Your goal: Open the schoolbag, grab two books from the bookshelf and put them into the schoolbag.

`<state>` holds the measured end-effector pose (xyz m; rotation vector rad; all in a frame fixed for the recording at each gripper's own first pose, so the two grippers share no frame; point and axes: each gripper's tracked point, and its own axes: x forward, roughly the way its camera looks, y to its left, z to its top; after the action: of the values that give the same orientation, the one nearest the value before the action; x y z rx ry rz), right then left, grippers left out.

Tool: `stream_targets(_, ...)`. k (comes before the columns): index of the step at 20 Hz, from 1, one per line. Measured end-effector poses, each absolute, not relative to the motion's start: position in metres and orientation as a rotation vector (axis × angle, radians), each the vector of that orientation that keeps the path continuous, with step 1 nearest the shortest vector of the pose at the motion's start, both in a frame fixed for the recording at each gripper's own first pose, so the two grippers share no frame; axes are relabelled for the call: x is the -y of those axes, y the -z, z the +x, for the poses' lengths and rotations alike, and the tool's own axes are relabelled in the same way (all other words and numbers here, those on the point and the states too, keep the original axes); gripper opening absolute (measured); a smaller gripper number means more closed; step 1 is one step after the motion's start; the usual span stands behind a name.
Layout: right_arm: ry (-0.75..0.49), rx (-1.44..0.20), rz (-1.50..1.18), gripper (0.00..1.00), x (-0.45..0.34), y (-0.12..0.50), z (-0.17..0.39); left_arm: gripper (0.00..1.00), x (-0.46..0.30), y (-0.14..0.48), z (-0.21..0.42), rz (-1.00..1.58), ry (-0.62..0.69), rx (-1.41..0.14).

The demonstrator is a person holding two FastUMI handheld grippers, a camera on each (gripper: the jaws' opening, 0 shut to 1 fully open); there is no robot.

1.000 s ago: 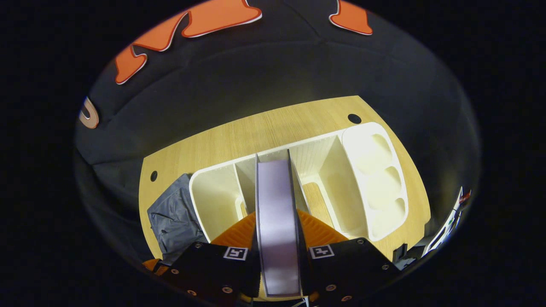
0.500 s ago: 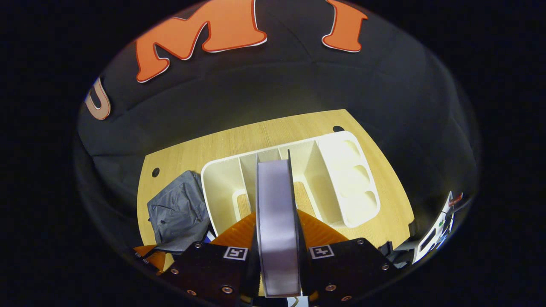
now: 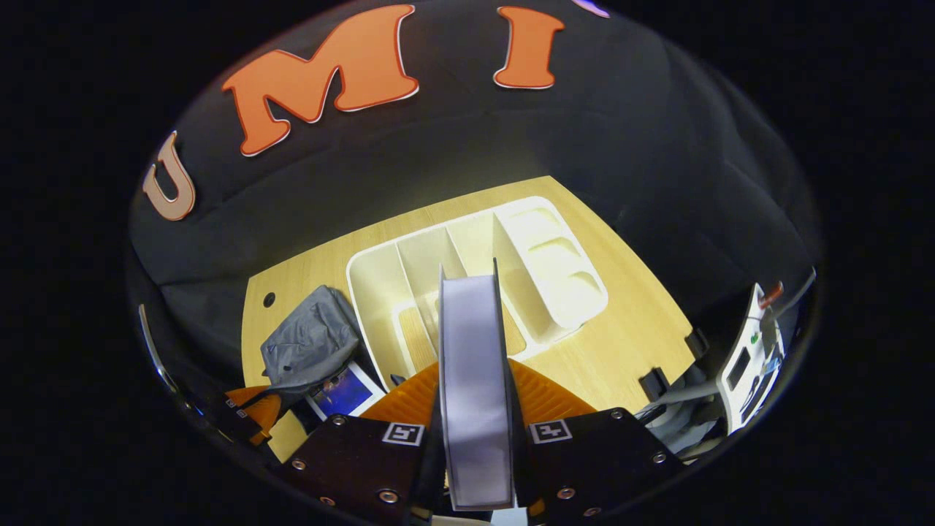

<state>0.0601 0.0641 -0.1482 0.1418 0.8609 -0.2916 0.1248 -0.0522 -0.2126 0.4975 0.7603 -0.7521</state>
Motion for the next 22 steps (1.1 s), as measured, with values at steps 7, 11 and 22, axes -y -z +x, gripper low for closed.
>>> stream_targets(7,0.28,-0.87,0.449,0.38,-0.094,0.189,-0.015,0.01,0.043,0.196,0.133,0.581,0.813,-0.693)
stream_targets(11,0.263,-0.861,0.606,0.37,-0.106,0.204,-0.04,0.01,0.042,0.192,0.135,0.613,0.829,-0.672)
stream_targets(22,0.042,-0.732,1.092,0.37,-0.176,0.22,-0.003,0.01,0.039,0.176,0.142,0.676,0.831,-0.628)
